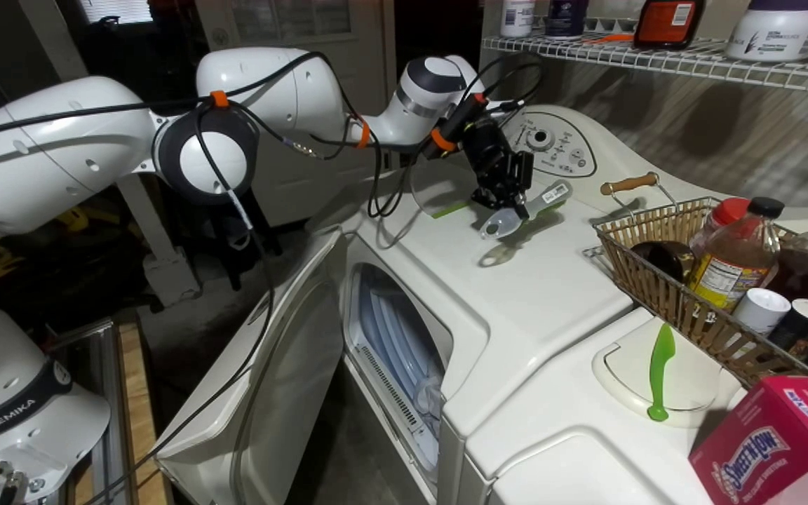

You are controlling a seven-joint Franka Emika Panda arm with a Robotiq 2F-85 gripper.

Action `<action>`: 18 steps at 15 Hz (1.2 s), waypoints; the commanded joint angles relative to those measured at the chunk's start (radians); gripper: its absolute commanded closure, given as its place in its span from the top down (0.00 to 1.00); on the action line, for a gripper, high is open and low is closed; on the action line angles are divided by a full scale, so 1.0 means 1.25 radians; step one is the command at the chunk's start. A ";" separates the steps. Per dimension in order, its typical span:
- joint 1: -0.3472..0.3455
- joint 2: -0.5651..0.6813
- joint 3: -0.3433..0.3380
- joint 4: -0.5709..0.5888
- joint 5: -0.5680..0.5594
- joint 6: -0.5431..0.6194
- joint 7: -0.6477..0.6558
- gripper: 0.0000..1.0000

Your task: Use the green brush to sweep the top of the machine on the left.

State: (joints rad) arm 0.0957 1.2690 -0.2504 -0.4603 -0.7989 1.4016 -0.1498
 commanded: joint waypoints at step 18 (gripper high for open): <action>-0.090 0.030 -0.008 0.009 0.164 0.082 -0.046 0.78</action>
State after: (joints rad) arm -0.0208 1.3168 -0.2502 -0.4556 -0.6286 1.4926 -0.1797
